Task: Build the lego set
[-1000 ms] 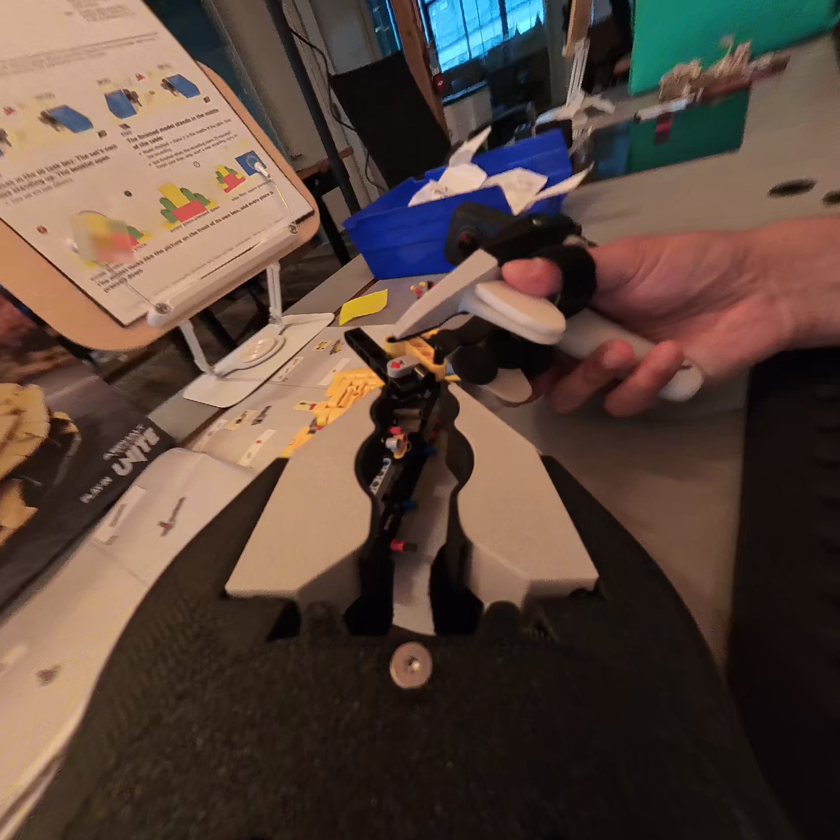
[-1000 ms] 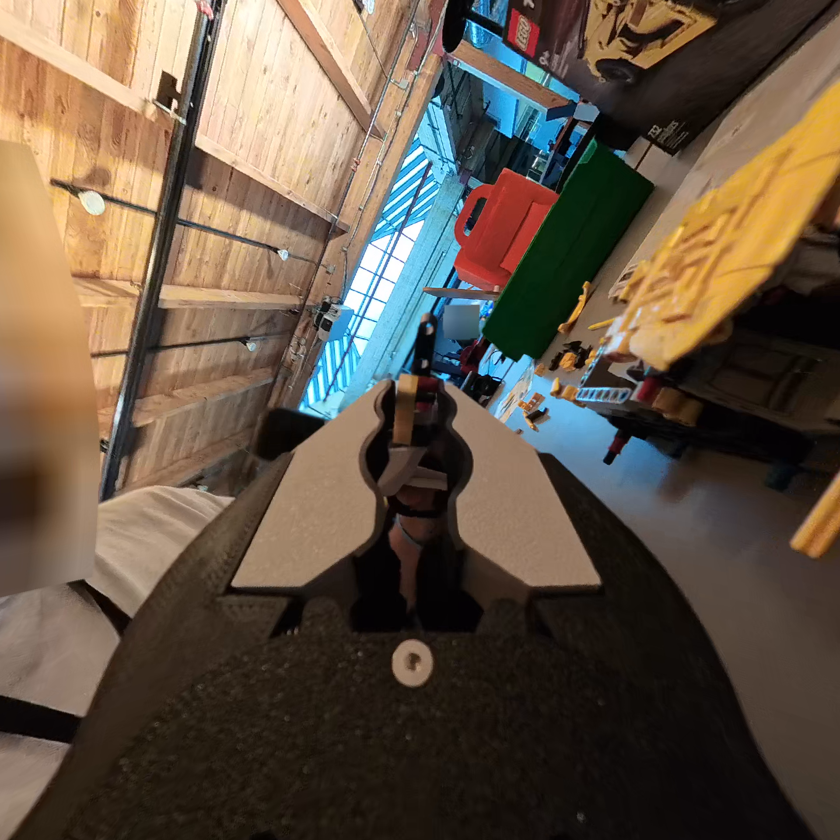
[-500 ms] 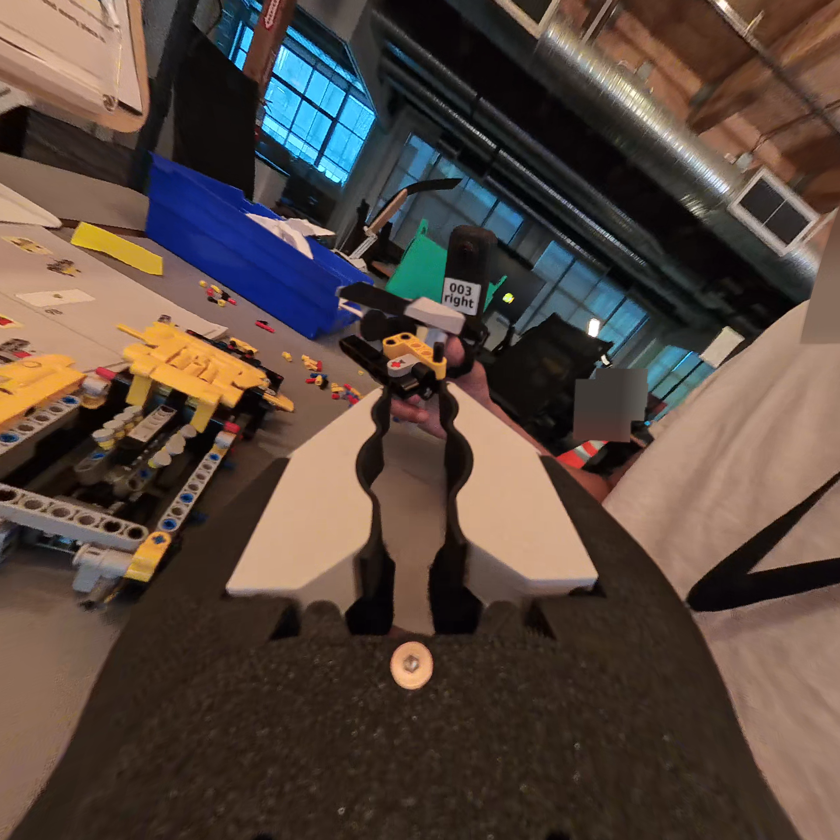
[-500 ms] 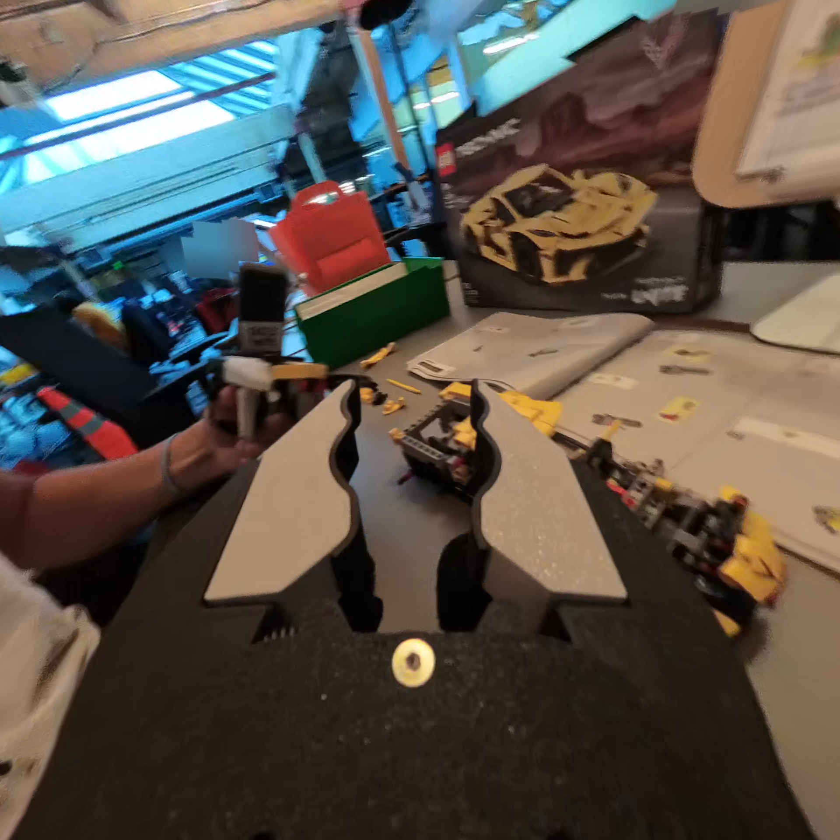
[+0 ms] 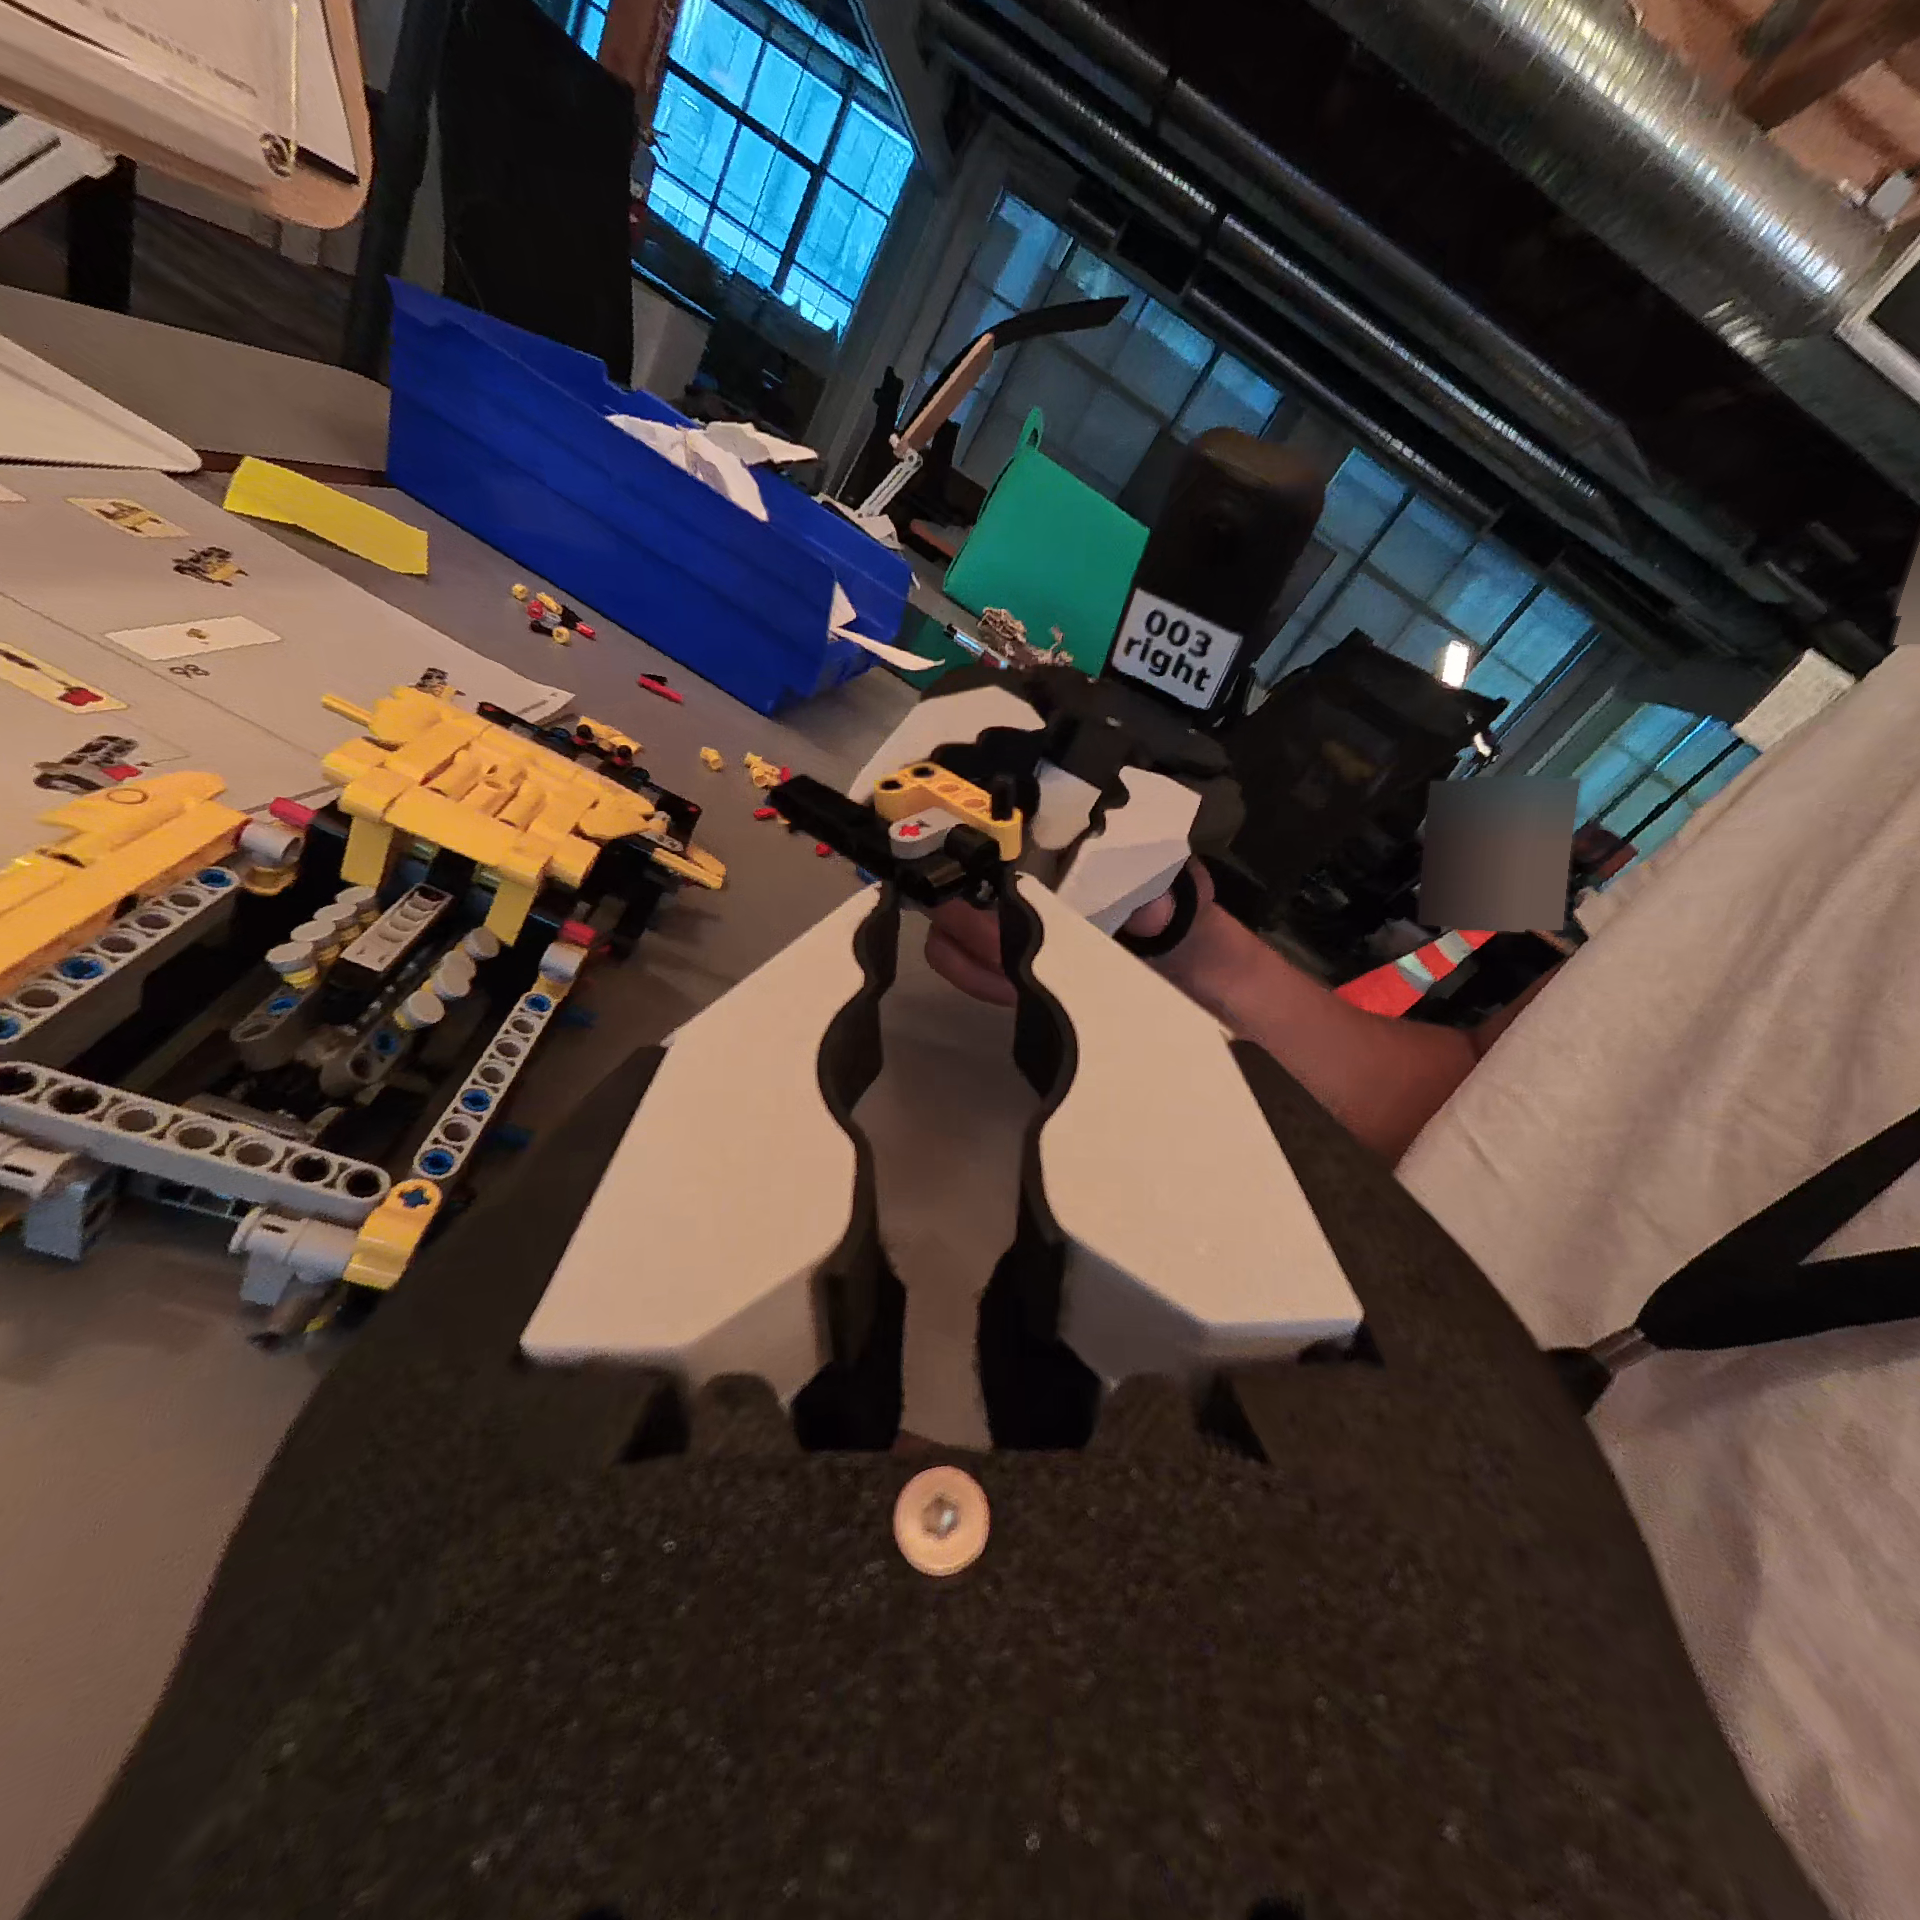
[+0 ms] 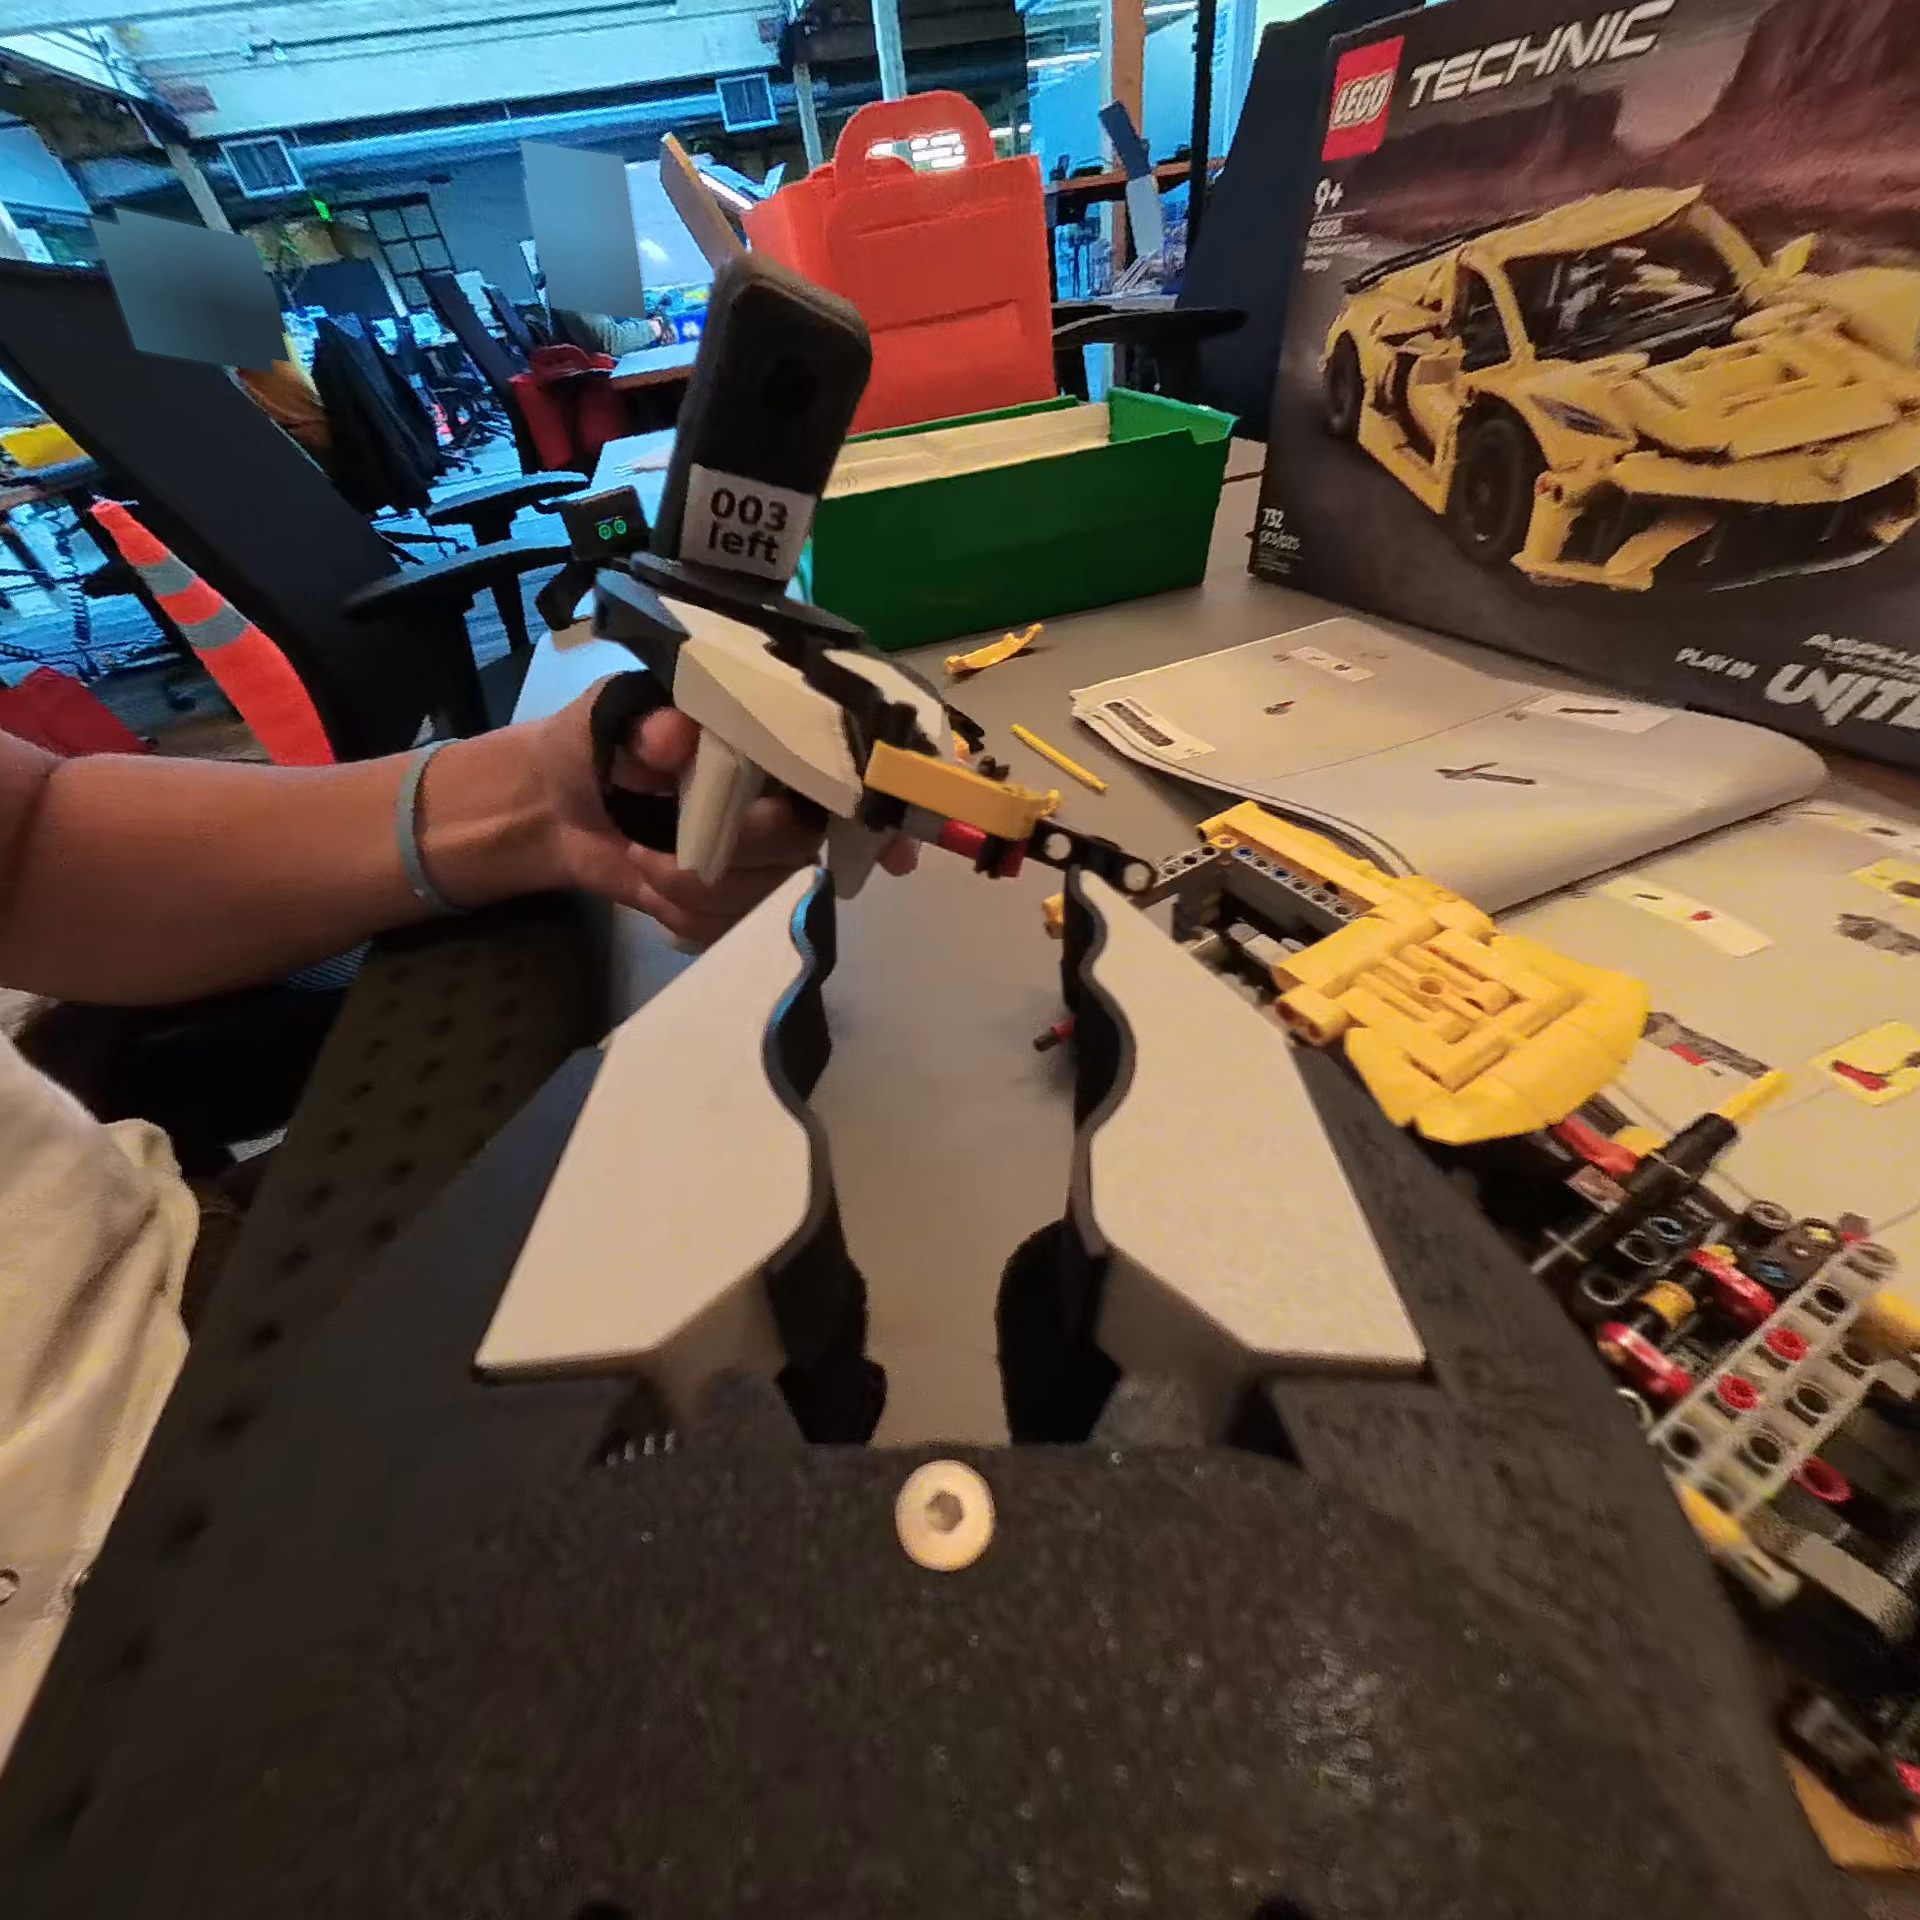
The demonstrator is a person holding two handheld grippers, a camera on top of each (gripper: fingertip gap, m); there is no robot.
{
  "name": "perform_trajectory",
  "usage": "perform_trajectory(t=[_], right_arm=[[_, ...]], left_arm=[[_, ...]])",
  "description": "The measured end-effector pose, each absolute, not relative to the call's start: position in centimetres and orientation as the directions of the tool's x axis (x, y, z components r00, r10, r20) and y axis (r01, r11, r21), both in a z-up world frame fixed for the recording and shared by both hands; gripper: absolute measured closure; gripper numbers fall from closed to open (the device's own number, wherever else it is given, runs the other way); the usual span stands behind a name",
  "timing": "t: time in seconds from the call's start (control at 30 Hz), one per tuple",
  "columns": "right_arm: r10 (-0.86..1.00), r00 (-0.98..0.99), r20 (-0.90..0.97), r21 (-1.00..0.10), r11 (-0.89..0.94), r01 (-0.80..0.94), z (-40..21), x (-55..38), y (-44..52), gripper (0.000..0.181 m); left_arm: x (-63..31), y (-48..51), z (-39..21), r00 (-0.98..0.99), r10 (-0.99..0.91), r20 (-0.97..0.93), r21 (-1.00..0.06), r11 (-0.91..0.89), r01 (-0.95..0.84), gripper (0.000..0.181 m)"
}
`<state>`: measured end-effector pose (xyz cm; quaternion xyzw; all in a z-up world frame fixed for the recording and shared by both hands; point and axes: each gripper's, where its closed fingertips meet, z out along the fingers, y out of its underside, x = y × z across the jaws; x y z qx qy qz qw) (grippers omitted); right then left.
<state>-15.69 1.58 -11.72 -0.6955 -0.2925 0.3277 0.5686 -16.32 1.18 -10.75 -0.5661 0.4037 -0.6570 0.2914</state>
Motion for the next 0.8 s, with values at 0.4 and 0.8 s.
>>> perform_trajectory(t=[0.4,0.8], right_arm=[[0.747,0.611,-0.263,-0.955,-0.292,-0.053,-12.0,-15.5,2.1,0.149],[0.573,0.784,-0.24,-0.902,-0.429,0.037,-15.0,-12.2,1.9,0.149]], left_arm=[[-15.5,1.0,-12.4,-0.07,-0.953,0.294,-0.95,-0.283,-0.135,0.162],[-15.8,2.6,-12.9,0.033,-0.967,0.253,-0.956,-0.255,-0.144,0.16]])
